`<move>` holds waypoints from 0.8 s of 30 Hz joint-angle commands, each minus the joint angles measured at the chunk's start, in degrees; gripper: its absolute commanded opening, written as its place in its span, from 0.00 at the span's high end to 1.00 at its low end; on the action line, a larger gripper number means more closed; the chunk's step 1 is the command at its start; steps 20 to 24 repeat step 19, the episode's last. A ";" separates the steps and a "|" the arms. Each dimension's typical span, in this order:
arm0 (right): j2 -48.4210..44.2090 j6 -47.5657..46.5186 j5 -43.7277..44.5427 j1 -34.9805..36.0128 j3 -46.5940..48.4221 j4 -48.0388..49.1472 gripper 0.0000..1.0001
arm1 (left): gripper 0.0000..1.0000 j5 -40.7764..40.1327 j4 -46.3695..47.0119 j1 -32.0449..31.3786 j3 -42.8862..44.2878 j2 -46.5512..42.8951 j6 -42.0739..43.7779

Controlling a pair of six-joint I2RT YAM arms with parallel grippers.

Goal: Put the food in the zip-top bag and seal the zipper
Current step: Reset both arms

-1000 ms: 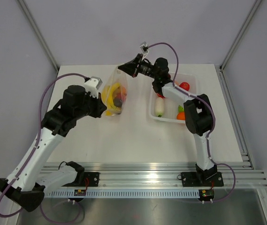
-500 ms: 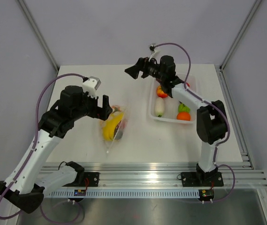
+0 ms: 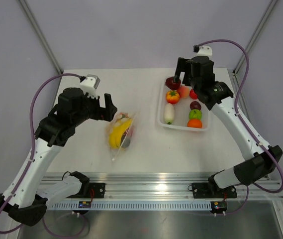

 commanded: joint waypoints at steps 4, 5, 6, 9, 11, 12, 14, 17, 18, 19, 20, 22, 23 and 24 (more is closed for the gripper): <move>-10.95 5.04 21.63 -0.14 -14.39 -16.76 0.00 | 0.01 -3.72 1.92 0.04 1.55 0.15 -0.65; -12.61 5.83 21.72 -0.14 -16.15 -17.20 0.00 | 0.01 -4.16 1.92 0.04 1.29 0.07 -0.56; -15.94 6.71 21.72 -0.14 -20.00 -17.11 0.01 | 0.01 -4.60 1.92 0.04 1.03 0.06 -0.56; -22.35 9.70 23.12 -0.14 -26.68 -17.29 0.01 | 0.01 -5.65 1.92 0.04 0.76 0.06 -0.47; -25.19 11.72 25.05 -0.14 -29.16 -18.34 0.01 | 0.01 -5.83 2.10 0.04 0.50 0.06 -0.47; -27.63 12.25 25.67 -0.05 -31.00 -18.78 0.01 | 0.01 -6.00 2.27 -0.05 0.32 0.06 -0.47; -30.02 14.10 27.34 -0.14 -32.51 -20.09 0.01 | 0.01 -6.09 2.71 0.04 -0.03 0.06 -0.56; -33.72 14.81 27.87 -0.14 -34.88 -20.36 0.00 | 0.01 -6.18 3.07 0.04 -0.56 0.06 -0.91; -34.86 15.07 28.13 -0.14 -35.32 -20.63 0.01 | 0.01 -6.18 3.15 0.04 -0.56 0.15 -1.00; -35.30 14.98 28.14 -0.14 -35.42 -20.72 0.00 | 0.01 -6.18 3.33 0.04 -0.64 0.15 -1.17; -35.30 14.98 28.14 -0.14 -35.42 -20.72 0.00 | 0.01 -6.18 3.33 0.04 -0.64 0.15 -1.17; -35.30 14.98 28.14 -0.14 -35.42 -20.72 0.00 | 0.01 -6.18 3.33 0.04 -0.64 0.15 -1.17; -35.30 14.98 28.14 -0.14 -35.42 -20.72 0.00 | 0.01 -6.18 3.33 0.04 -0.64 0.15 -1.17; -35.30 14.98 28.14 -0.14 -35.42 -20.72 0.00 | 0.01 -6.18 3.33 0.04 -0.64 0.15 -1.17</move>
